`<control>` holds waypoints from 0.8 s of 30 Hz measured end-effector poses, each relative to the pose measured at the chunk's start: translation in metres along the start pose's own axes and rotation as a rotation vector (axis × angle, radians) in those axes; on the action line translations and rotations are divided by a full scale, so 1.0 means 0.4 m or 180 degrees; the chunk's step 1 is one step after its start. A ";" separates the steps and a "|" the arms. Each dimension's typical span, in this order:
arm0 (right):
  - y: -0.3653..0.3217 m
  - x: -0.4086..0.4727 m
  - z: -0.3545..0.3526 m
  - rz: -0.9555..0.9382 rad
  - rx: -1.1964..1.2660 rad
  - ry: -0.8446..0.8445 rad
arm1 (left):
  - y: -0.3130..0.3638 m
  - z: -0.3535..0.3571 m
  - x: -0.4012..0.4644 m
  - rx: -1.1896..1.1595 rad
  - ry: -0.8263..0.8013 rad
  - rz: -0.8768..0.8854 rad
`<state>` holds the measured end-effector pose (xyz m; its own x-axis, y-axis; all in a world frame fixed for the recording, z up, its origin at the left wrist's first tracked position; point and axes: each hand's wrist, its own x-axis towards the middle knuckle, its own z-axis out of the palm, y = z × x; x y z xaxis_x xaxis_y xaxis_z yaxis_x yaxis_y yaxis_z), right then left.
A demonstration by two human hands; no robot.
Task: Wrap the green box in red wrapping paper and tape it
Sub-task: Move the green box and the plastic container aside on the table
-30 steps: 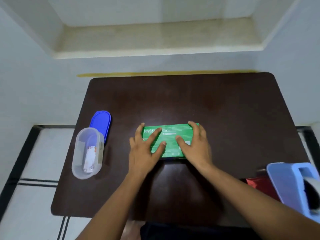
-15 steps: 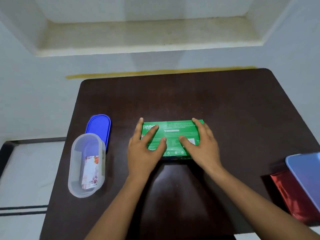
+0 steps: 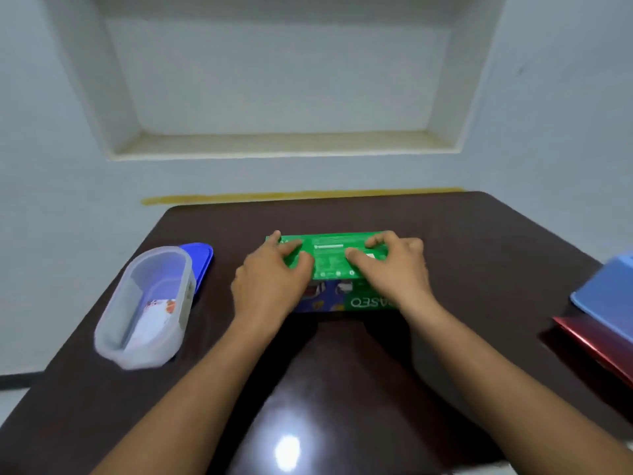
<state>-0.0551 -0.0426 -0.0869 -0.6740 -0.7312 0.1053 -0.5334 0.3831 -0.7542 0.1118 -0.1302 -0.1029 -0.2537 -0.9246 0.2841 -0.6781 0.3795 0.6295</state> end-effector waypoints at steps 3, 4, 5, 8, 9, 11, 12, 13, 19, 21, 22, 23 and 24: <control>0.001 -0.063 -0.001 0.0014 0.0455 0.0045 | 0.012 -0.031 -0.019 0.0124 -0.0232 -0.0027; 0.002 -0.089 -0.004 0.0023 0.0541 0.0004 | 0.018 -0.038 -0.032 0.0114 -0.0281 -0.0043; 0.005 -0.126 -0.006 0.0000 0.0580 -0.0030 | 0.017 -0.049 -0.060 0.0116 -0.0310 -0.0040; 0.004 -0.175 -0.014 -0.0053 0.0530 -0.0060 | 0.018 -0.065 -0.103 0.0091 -0.0357 -0.0012; 0.001 -0.197 -0.019 -0.0063 0.0494 -0.0060 | 0.013 -0.076 -0.124 0.0076 -0.0343 -0.0001; -0.002 -0.217 -0.025 -0.0070 0.0426 -0.0069 | 0.003 -0.088 -0.146 0.0046 -0.0278 0.0065; -0.003 -0.222 -0.028 -0.0077 0.0375 -0.0070 | -0.002 -0.091 -0.151 0.0045 -0.0275 0.0133; -0.004 -0.228 -0.028 -0.0095 0.0311 -0.0057 | -0.008 -0.092 -0.155 0.0065 -0.0305 0.0226; -0.005 -0.235 -0.012 -0.0212 -0.0161 0.0085 | -0.049 -0.092 -0.141 0.0150 -0.0504 0.0518; -0.003 -0.231 -0.009 -0.0236 -0.0331 0.0120 | -0.059 -0.089 -0.128 0.0137 -0.0516 0.0531; -0.003 -0.229 -0.009 -0.0245 -0.0396 0.0114 | -0.063 -0.086 -0.122 0.0102 -0.0502 0.0523; -0.004 -0.224 -0.010 -0.0250 -0.0442 0.0098 | -0.066 -0.084 -0.116 0.0076 -0.0480 0.0517; -0.006 -0.224 -0.014 -0.0253 -0.0498 0.0072 | -0.068 -0.082 -0.113 0.0061 -0.0478 0.0523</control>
<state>0.0037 0.0250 -0.0911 -0.6369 -0.7504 0.1765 -0.6573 0.4091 -0.6329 0.1642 -0.0977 -0.1090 -0.4607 -0.8455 0.2699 -0.6318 0.5259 0.5694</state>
